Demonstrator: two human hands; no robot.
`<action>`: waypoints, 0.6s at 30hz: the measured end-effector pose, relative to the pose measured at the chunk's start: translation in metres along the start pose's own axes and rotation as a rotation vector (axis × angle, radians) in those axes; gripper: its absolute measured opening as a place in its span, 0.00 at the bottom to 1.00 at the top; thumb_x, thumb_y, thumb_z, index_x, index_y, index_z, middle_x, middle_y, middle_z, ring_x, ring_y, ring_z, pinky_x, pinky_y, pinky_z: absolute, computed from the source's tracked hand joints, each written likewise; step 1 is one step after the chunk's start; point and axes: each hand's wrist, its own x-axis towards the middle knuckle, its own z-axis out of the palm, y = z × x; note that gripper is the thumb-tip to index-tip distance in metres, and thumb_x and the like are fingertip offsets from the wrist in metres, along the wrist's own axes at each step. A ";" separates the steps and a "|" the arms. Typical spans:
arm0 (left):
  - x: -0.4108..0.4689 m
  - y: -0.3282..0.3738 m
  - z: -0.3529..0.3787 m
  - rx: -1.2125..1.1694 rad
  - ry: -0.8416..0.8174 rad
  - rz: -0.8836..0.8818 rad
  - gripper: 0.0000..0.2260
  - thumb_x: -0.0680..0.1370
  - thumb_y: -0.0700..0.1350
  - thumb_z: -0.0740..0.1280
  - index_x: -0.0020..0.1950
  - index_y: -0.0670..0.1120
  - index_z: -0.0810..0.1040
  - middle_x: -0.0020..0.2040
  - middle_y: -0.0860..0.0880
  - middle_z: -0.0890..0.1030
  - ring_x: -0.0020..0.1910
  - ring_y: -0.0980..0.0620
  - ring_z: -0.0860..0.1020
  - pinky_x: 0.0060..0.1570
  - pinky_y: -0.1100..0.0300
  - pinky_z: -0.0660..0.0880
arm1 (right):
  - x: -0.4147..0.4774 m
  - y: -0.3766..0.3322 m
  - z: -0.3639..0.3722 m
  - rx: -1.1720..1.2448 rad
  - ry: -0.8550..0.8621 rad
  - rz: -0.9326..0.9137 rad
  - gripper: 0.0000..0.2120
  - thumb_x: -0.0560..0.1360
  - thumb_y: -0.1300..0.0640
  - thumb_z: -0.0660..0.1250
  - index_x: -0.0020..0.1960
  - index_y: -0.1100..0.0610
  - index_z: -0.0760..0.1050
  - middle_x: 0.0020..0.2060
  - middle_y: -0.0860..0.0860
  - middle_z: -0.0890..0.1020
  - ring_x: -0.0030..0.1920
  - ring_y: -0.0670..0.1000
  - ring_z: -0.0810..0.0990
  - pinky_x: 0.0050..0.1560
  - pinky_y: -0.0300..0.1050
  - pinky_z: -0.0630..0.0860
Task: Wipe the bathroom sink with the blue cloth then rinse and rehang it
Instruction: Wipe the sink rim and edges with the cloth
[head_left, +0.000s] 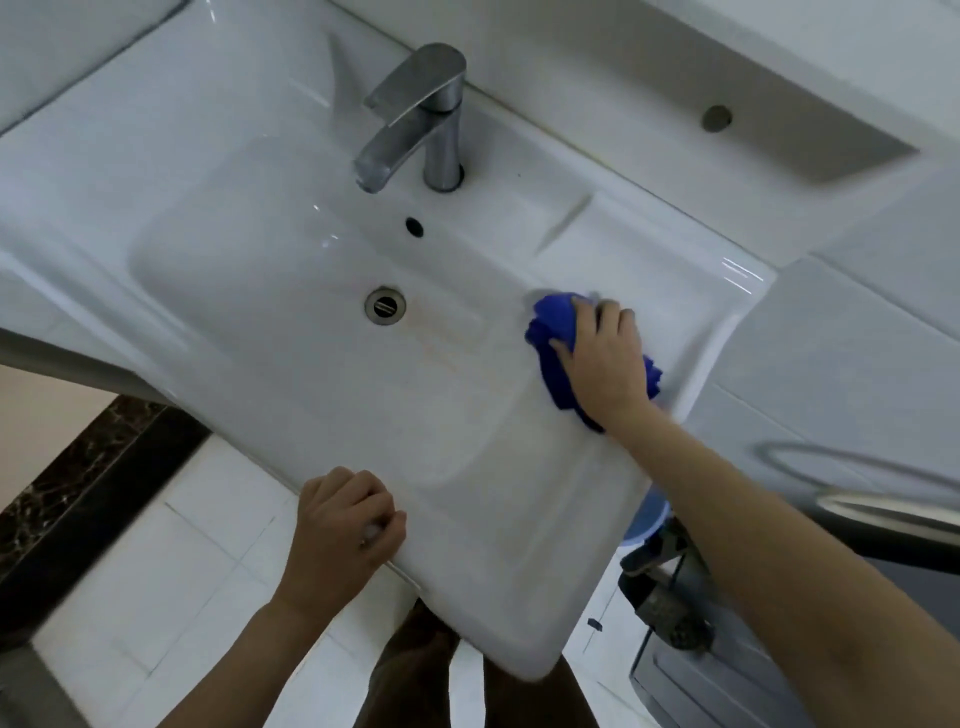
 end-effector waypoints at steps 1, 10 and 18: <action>0.000 -0.001 0.000 0.002 0.002 0.005 0.10 0.73 0.47 0.66 0.32 0.46 0.74 0.35 0.54 0.76 0.37 0.53 0.71 0.45 0.59 0.60 | 0.022 0.013 0.002 -0.029 0.018 0.048 0.23 0.78 0.48 0.60 0.64 0.66 0.69 0.52 0.67 0.77 0.45 0.63 0.75 0.49 0.55 0.72; 0.002 -0.002 0.001 -0.016 0.014 0.040 0.11 0.72 0.48 0.66 0.31 0.48 0.74 0.36 0.57 0.76 0.39 0.56 0.69 0.42 0.58 0.62 | 0.084 0.053 -0.006 -0.296 0.151 -0.367 0.35 0.62 0.63 0.73 0.67 0.60 0.66 0.52 0.66 0.78 0.45 0.64 0.79 0.46 0.55 0.77; 0.001 -0.003 0.000 -0.020 0.010 0.034 0.11 0.72 0.48 0.66 0.31 0.47 0.74 0.36 0.56 0.76 0.37 0.54 0.69 0.38 0.52 0.66 | 0.017 0.137 -0.048 -0.277 0.118 -0.332 0.27 0.66 0.61 0.72 0.65 0.60 0.75 0.57 0.66 0.76 0.48 0.62 0.66 0.44 0.57 0.74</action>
